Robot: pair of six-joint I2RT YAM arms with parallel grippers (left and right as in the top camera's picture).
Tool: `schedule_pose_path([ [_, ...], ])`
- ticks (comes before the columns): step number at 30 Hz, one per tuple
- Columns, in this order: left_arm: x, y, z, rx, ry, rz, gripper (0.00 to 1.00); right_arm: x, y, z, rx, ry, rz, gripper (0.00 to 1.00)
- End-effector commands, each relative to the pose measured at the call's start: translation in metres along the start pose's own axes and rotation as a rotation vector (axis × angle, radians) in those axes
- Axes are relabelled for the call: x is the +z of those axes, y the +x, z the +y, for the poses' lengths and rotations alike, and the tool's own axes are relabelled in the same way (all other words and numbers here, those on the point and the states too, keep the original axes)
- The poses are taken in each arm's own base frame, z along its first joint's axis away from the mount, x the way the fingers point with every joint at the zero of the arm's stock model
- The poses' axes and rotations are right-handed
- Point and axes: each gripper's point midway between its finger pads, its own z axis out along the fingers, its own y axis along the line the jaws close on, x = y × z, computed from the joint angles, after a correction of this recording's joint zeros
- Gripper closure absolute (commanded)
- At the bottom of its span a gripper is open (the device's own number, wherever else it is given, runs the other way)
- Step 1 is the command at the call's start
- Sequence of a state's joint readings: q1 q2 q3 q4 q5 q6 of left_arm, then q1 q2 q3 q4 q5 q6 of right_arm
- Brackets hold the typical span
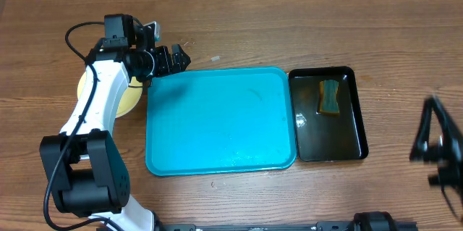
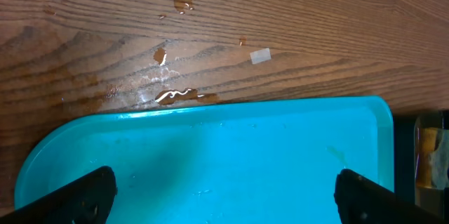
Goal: Clean dirty plates on tray and stack at the side
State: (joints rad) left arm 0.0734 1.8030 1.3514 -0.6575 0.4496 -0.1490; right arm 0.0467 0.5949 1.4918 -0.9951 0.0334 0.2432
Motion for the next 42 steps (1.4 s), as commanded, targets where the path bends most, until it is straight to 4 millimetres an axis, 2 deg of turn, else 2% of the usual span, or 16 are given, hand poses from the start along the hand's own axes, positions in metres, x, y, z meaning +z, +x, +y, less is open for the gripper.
schedule_pose_path([
  [1, 0.003, 0.003, -0.001, 0.020, 0.011, 0.011, 0.00, -0.003, 0.023, -0.009, -0.007, 0.010, -0.002, 0.00],
  [6, 0.003, 0.003, -0.001, 0.020, 0.011, 0.011, 0.00, 0.003, 0.052, -0.013, -0.006, -0.050, -0.094, 0.00],
  [14, 0.003, 0.003, -0.001, 0.020, 0.011, 0.011, 0.00, 0.052, 0.108, -0.002, -0.032, -0.274, -0.277, 0.00],
  [21, 0.003, 0.003, -0.001, 0.020, 0.011, 0.011, 0.00, 0.065, 0.159, -0.007, -0.057, -0.376, -0.399, 0.00],
  [23, 0.003, 0.003, -0.001, 0.020, 0.011, 0.011, 0.00, 0.068, 0.173, -0.012, -0.057, -0.373, -0.392, 0.00],
  [28, 0.003, 0.003, -0.001, 0.020, 0.011, 0.011, 0.00, 0.075, 0.195, -0.024, -0.047, -0.333, -0.367, 0.00],
  [36, 0.003, 0.003, -0.001, 0.020, 0.010, 0.011, 0.00, 0.093, 0.229, -0.050, -0.020, -0.204, -0.225, 0.00],
  [42, 0.003, 0.003, -0.001, 0.020, 0.011, 0.011, 0.00, 0.101, 0.268, -0.065, -0.011, -0.135, -0.063, 0.00],
])
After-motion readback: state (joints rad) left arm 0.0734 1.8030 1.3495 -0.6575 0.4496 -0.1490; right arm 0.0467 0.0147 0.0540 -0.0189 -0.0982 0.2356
